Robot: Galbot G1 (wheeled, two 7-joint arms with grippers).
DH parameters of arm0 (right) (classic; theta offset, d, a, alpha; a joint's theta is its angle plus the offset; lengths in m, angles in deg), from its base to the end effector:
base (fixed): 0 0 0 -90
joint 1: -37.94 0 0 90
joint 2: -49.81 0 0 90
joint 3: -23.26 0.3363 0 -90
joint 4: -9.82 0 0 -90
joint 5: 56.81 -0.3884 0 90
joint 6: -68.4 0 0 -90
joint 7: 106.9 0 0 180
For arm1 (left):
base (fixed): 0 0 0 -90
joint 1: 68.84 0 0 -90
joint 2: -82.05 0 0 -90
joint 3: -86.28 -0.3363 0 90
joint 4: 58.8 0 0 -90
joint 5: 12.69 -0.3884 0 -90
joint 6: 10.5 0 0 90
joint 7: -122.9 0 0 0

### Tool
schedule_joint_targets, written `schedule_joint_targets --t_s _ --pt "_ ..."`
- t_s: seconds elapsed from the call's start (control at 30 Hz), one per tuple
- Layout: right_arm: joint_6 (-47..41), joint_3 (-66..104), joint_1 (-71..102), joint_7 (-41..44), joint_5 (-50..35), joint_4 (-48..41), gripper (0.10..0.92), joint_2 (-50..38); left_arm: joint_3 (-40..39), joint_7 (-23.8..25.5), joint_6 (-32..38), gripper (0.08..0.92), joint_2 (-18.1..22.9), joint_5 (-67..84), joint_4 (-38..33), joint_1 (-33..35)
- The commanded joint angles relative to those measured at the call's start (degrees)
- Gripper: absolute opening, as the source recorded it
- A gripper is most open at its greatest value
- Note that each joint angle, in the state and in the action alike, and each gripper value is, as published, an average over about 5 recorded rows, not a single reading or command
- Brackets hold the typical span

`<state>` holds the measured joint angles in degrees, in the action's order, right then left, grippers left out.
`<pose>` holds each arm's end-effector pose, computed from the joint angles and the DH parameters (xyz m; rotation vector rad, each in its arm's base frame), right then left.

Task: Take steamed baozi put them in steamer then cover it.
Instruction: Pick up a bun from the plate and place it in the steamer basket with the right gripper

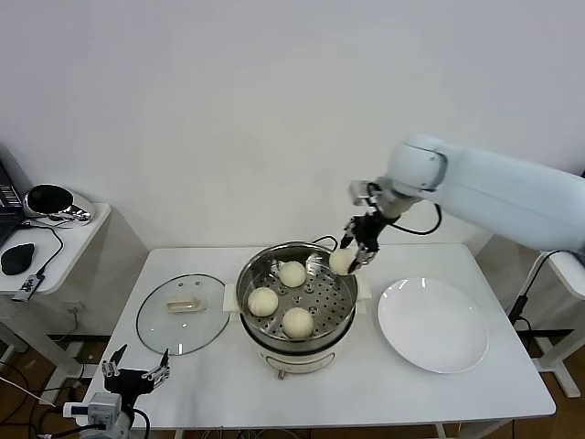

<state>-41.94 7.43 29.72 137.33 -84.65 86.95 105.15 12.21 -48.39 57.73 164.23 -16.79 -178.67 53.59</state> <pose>0.5640 0.0592 -0.0229 1.5472 -1.3733 1.3821 0.2042 0.1110 -0.2825 0.1086 -2.6891 -0.3620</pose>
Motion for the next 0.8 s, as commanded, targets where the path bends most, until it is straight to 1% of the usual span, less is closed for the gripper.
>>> schedule_joint_targets --t_s 0.03,0.37,0.57,0.8 --pt "-1.83 -2.71 2.2 -1.02 -0.58 -3.37 0.543 8.13 0.0 0.0 -0.02 0.823 0.0 0.35 -0.23 -0.15" --pt "-1.46 -2.37 5.9 -1.68 4.75 -6.31 0.544 10.16 0.01 -0.06 0.02 0.823 0.61 0.32 0.35 -0.48" --pt "-1.59 -1.85 7.66 -2.79 5.8 -7.51 0.544 10.54 -0.07 -0.01 0.0 0.823 0.79 0.33 0.49 -0.6" --pt "-2.0 -1.82 8.49 -2.91 6.95 -6.36 0.551 10.12 -0.21 -0.03 0.03 0.823 0.88 0.33 0.73 -0.58"
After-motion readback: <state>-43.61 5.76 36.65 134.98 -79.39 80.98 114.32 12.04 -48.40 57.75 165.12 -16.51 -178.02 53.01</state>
